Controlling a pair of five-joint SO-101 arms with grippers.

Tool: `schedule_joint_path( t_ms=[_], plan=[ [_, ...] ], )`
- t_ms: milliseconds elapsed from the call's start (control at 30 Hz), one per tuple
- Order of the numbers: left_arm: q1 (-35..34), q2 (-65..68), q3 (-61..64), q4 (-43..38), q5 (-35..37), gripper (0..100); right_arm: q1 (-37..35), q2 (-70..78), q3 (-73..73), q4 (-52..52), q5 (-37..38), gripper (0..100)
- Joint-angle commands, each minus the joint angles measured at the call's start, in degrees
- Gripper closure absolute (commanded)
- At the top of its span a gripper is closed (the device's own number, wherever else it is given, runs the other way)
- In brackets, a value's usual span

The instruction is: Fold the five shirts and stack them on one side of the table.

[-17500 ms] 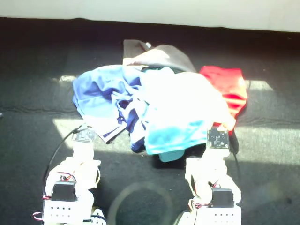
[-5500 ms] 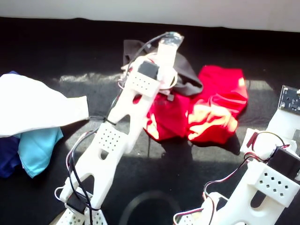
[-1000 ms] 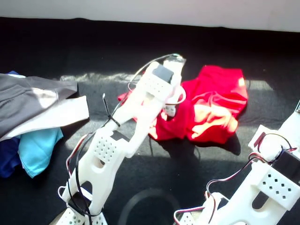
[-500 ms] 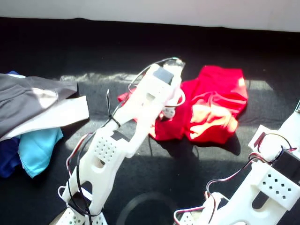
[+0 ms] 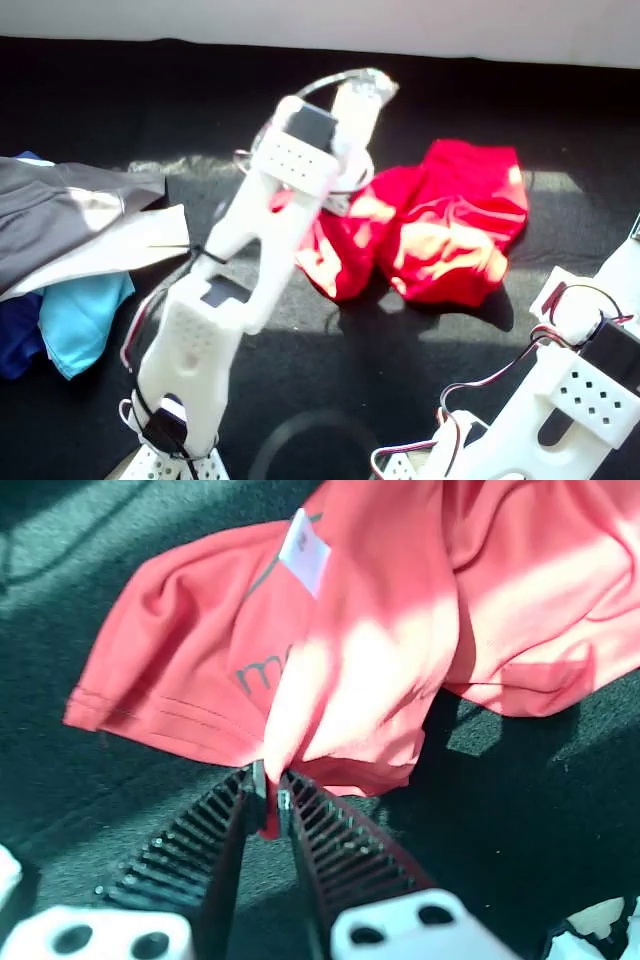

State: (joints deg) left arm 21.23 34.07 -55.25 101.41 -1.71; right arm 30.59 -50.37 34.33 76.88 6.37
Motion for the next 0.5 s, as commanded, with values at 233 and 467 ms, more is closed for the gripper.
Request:
schedule_joint_path(
  t_ms=[233, 467],
  plan=[
    [-20.53, -38.37, 28.44, 0.62, -13.89, 99, -3.38, 0.40, -6.81, -0.48, -0.26, 77.8],
    [-31.60, -44.70, 52.18, 0.62, -20.31, 99, -17.80, 10.07, -13.58, 0.13, -5.36, 76.1]
  ],
)
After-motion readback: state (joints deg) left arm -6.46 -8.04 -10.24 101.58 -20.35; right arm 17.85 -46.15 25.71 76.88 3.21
